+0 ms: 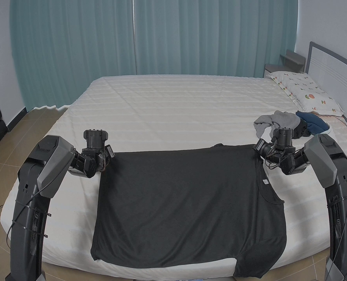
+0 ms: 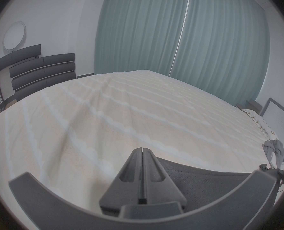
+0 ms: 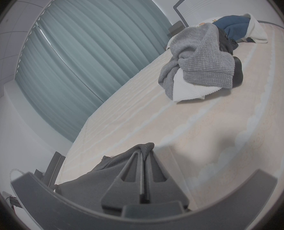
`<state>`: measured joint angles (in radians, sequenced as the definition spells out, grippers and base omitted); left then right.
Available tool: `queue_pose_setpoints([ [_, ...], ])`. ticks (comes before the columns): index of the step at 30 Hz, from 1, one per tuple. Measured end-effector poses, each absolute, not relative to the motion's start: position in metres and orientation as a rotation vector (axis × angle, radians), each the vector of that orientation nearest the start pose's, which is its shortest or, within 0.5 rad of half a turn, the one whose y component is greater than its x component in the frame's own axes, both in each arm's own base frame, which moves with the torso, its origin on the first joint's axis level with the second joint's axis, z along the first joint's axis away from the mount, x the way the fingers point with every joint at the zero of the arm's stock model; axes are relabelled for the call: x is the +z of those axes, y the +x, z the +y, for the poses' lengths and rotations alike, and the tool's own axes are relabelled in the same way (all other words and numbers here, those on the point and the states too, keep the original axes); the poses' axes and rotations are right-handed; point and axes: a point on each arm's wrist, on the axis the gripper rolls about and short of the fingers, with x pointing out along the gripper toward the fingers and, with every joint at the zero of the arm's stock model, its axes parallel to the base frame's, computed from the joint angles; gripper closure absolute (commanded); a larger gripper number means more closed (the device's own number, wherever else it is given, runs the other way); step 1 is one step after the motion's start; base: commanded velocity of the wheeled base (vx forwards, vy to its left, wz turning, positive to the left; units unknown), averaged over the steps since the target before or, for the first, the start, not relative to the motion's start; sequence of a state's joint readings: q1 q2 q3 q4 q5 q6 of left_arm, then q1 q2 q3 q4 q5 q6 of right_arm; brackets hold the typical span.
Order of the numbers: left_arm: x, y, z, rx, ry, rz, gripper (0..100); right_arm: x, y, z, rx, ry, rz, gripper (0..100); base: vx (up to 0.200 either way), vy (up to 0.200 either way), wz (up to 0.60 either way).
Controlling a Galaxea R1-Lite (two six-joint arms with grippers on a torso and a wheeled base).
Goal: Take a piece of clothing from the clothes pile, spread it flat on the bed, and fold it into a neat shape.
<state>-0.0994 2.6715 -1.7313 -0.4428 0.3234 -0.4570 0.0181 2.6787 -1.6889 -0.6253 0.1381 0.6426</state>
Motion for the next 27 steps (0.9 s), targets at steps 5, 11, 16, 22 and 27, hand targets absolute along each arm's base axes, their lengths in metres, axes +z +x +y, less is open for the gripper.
queue_pose_setpoints([
  [5,-0.013,0.519,-0.047,0.327,-0.36,0.43,0,-0.015,0.522,0.014,0.027,0.656,0.421,0,0.0,0.0,0.0],
  [11,-0.013,0.519,-0.048,0.331,-0.381,0.426,0,-0.022,0.515,0.015,0.02,0.658,0.455,0,0.0,0.0,0.0],
  [16,-0.002,0.515,-0.044,0.341,-0.445,0.416,0,-0.019,0.502,0.008,0.005,0.664,0.478,0,0.0,0.0,0.0],
  [22,0.014,0.489,-0.034,0.323,-0.49,0.473,0,-0.003,0.475,0.001,0.0,0.673,0.494,0,0.0,0.0,0.0],
  [27,0.029,0.451,-0.03,0.29,-0.544,0.547,0,0.011,0.439,-0.001,0.002,0.683,0.523,0,0.0,0.0,0.0],
])
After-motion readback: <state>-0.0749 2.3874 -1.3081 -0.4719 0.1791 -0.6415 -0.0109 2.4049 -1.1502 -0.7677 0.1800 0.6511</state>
